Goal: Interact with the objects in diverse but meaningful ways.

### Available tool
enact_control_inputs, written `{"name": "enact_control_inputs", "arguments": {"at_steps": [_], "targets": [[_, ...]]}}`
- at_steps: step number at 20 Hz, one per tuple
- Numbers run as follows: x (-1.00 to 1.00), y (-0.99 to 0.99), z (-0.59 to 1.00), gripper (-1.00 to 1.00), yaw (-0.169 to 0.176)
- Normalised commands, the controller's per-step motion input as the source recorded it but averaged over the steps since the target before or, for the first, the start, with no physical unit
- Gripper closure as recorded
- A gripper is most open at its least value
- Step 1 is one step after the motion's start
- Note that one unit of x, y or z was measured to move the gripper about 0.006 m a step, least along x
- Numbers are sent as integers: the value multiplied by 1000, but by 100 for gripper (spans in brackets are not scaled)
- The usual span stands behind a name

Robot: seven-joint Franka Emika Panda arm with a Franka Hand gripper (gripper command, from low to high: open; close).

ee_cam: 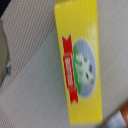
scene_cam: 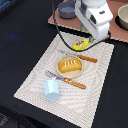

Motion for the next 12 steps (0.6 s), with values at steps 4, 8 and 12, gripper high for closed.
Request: {"name": "enact_control_inputs", "arguments": {"at_steps": [4,8,12], "targets": [[77,0,-205,-100,18],[34,0,-11,-100,37],[1,0,-89,100,41]]}}
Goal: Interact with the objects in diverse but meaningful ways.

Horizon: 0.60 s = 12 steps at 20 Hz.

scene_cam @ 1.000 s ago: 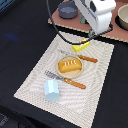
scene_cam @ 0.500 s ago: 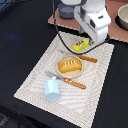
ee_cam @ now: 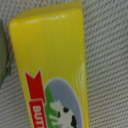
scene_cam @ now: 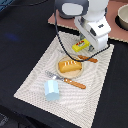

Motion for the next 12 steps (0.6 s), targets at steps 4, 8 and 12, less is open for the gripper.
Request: {"name": "enact_control_inputs", "arguments": {"at_steps": [4,8,12], "targets": [[0,0,-162,100,43],[0,0,-102,100,51],[10,10,-11,100,50]]}}
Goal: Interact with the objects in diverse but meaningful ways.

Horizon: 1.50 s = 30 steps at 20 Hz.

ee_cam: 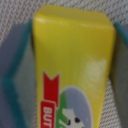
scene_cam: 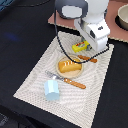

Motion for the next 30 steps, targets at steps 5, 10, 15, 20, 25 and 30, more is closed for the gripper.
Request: {"name": "enact_control_inputs", "arguments": {"at_steps": [5,10,15,20,25,30], "targets": [[-309,157,724,100,156],[-548,-98,1000,100,111],[-535,-238,1000,100,93],[-427,-438,820,100,88],[-375,-631,419,100,60],[-364,-745,122,100,31]]}}
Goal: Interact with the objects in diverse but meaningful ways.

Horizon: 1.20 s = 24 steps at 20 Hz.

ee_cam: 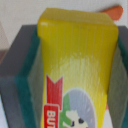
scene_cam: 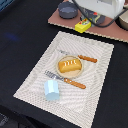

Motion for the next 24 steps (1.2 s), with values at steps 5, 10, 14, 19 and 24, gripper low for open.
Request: {"name": "enact_control_inputs", "arguments": {"at_steps": [5,10,14,19,24], "targets": [[-295,-909,-122,100,1],[-402,-911,-242,100,0],[-531,-804,-243,100,0],[-598,-746,-98,100,0],[-641,-714,-65,100,-3]]}}
